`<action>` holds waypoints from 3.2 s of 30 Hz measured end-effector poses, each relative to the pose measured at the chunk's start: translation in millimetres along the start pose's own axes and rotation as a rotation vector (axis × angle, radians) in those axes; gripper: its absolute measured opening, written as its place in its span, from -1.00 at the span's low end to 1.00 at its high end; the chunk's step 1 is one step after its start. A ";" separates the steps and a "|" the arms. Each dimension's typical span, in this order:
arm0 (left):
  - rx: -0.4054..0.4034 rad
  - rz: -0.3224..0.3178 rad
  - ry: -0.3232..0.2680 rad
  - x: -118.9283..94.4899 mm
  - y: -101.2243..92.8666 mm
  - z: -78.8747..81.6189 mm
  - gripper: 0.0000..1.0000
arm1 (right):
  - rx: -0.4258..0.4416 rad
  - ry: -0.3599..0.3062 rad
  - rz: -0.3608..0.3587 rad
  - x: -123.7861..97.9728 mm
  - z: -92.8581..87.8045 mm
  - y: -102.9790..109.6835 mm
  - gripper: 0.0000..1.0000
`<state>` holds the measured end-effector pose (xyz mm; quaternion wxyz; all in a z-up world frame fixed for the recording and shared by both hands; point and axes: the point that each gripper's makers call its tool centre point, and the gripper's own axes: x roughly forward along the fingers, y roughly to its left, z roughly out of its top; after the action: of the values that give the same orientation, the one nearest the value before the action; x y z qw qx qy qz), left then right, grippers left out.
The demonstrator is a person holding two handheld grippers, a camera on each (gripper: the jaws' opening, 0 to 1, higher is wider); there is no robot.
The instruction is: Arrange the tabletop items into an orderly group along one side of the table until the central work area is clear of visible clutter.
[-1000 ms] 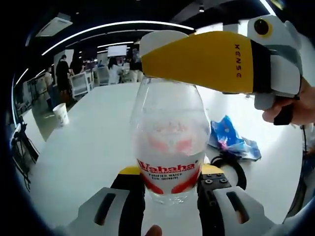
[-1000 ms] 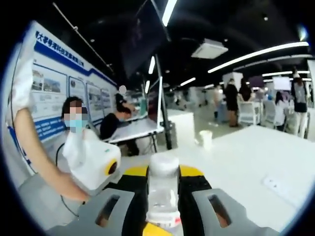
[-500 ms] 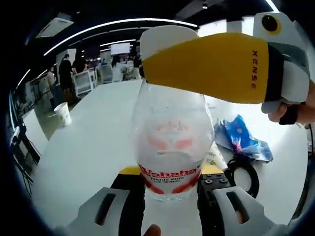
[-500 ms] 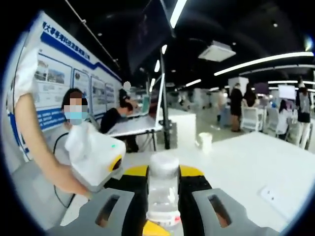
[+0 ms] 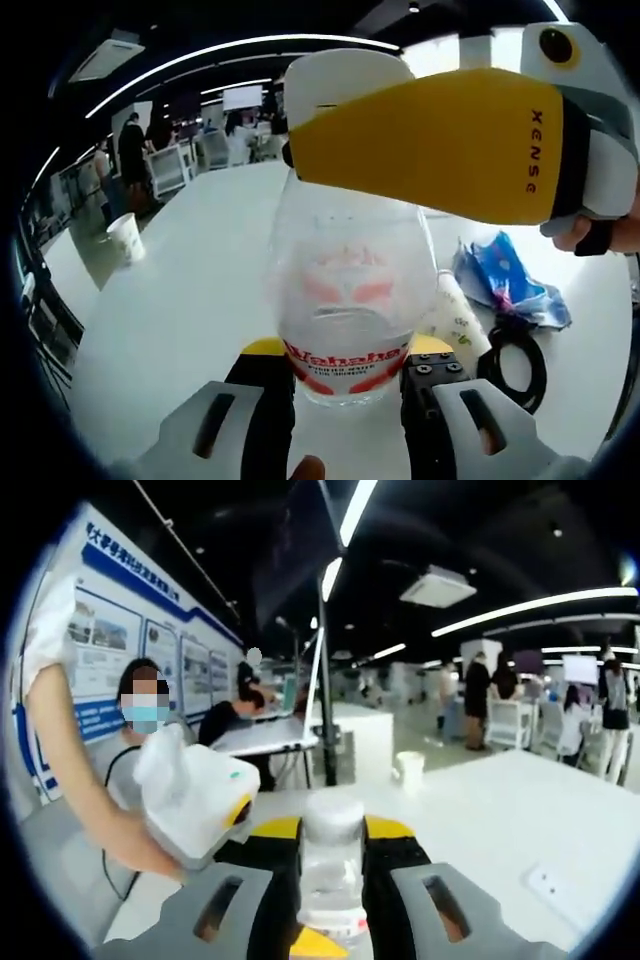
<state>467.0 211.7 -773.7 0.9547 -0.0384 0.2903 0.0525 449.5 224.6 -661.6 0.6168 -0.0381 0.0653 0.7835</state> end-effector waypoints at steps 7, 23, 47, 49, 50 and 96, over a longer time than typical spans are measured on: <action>-0.008 0.005 0.006 4.1 4.6 -2.4 -0.27 | 0.010 0.005 -0.001 5.1 -4.3 -4.0 -0.63; -0.018 0.015 0.021 11.8 10.6 -14.3 -0.27 | 0.008 0.037 0.016 12.0 -18.0 -4.1 -0.63; -0.016 0.034 -0.027 11.6 9.7 -15.4 -0.25 | 0.021 0.008 0.008 9.3 -19.8 -0.3 -0.63; -0.013 0.032 -0.025 11.6 9.6 -15.7 -0.24 | 0.020 0.013 0.008 9.0 -20.0 -0.3 -0.63; -0.010 0.033 -0.024 11.7 9.7 -15.7 -0.24 | 0.022 0.014 0.007 9.0 -20.1 -0.2 -0.63; -0.011 -0.051 -0.015 -19.5 -5.0 -9.2 0.56 | 0.196 0.036 -0.162 -36.0 -17.2 -16.4 0.07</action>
<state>446.5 204.3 -770.2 0.9576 -0.0503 0.2819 0.0302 473.6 191.2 -674.4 0.6776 0.0032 0.1495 0.7201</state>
